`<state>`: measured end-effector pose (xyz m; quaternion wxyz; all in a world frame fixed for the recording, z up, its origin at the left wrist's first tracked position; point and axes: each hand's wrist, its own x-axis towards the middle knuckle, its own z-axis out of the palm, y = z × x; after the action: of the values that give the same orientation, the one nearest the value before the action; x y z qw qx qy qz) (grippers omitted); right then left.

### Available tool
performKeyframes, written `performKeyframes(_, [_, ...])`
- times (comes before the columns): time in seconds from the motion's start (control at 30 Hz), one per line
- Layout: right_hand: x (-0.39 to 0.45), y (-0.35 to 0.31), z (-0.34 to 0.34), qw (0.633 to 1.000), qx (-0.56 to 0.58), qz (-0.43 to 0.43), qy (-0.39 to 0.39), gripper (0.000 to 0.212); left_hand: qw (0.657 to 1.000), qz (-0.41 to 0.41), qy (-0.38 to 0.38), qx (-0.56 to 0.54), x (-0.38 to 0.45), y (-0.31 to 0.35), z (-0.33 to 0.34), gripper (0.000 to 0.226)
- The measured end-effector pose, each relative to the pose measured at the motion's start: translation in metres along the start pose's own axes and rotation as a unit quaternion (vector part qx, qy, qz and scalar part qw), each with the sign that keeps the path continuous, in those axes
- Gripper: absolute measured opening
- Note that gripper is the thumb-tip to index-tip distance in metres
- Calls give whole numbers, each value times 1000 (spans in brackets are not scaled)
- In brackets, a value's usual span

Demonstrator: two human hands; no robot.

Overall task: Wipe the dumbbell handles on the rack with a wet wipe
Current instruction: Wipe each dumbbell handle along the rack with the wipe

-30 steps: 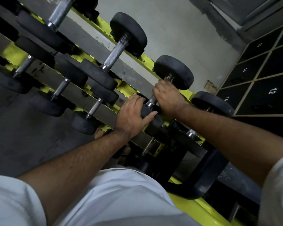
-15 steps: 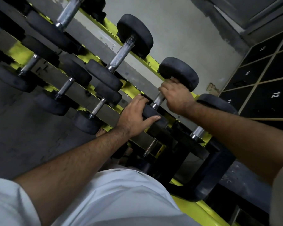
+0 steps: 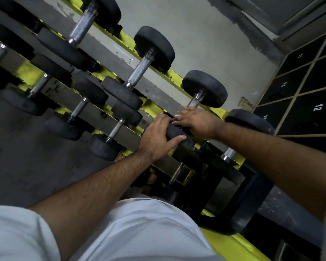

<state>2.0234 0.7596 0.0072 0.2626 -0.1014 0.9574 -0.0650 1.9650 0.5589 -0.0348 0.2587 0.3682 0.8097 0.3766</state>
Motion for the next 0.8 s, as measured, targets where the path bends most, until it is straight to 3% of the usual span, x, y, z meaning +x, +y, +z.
performKeyframes(0.13, [-7, 5, -4, 987, -33, 146, 55, 62, 1000, -2, 4, 1, 0, 0, 2, 76])
performKeyframes(0.27, [-12, -18, 11, 994, -76, 79, 1, 66, 1000, 2, 7, 11, -1, 0, 0, 77])
performKeyframes(0.43, [-7, -5, -4, 970, -95, 218, 42, 66, 1000, -2, 2, 14, -2, 2, -2, 78])
performKeyframes(0.57, [-8, -13, 6, 991, -56, 113, 34, 61, 1000, 8, -3, 25, -2, 3, -5, 76])
performKeyframes(0.7, [-8, 7, -5, 975, -9, 197, 104, 50, 999, 11, -7, 34, -2, 5, -9, 75])
performKeyframes(0.8, [5, -7, -3, 987, -16, 144, 75, 31, 999, 16, -11, 33, -3, 3, -9, 78])
